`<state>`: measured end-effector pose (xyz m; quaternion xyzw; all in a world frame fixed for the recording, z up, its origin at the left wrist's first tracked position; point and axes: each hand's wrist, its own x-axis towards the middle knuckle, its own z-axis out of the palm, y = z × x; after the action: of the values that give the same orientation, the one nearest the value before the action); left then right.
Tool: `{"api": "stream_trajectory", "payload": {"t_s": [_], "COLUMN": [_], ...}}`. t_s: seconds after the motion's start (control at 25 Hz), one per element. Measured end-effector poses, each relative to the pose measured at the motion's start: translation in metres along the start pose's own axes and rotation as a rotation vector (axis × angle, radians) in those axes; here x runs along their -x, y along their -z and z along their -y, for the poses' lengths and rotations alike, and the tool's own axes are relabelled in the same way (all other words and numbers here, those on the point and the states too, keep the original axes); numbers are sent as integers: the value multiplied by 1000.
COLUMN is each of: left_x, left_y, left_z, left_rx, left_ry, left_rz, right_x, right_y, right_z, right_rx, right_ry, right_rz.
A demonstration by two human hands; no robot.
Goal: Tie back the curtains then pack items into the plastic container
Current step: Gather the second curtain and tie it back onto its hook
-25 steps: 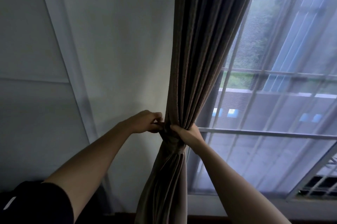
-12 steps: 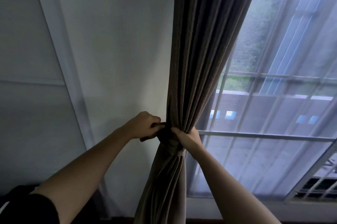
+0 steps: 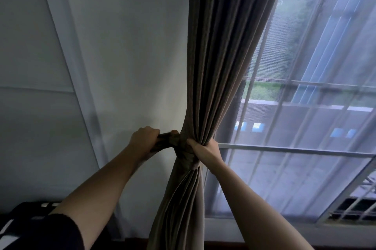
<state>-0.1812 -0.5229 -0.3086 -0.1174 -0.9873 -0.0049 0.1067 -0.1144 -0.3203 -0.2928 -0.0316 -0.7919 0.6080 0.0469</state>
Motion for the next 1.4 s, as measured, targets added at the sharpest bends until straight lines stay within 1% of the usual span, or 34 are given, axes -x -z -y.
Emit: {"api": "stream_trajectory", "payload": {"t_s": [0.08,0.16,0.28,0.32,0.44,0.52,0.6,0.68,0.76,0.84,0.92,0.96,1.0,1.16,1.28,1.4], "left_x": [11,21,44,52,81,100,111,115,114,115,117,118,119,119,116,116], "left_y": [-1,0,-2,-7,-11,3,9,15,18,19,18,19,19,11,-3,-6], "left_z": [0,2,-7,-7,-28,-60,-88,-113,-132,-148,-163,-170,-177,-192,-189,-192], "left_rx": [-51,-22,13,9,135,285,353,387,443,498,512,513,522,640,765,808], "left_ry": [2,-9,-125,-129,-108,-10,94,143,182,220,259,266,267,305,259,251], "left_rz": [-29,-44,-89,-129,-194,-87,-50,0,-10,-15,-46,-79,-116,-222,-310,-268], "right_x": [0,1,0,0,1,3,7,12,16,20,18,14,11,0,0,-3], "right_y": [-2,-2,3,5,4,2,1,3,13,27,37,39,41,39,44,48], "right_z": [1,1,-1,-1,3,6,9,12,20,29,36,38,39,38,38,35], "right_rx": [3,9,22,31,80,104,128,175,229,276,313,335,361,417,424,384], "right_ry": [-6,-11,1,0,-23,-28,-18,3,55,103,85,76,77,82,77,61], "right_rz": [-8,-28,-44,-41,-38,-17,-7,18,98,270,442,493,515,503,543,552]}}
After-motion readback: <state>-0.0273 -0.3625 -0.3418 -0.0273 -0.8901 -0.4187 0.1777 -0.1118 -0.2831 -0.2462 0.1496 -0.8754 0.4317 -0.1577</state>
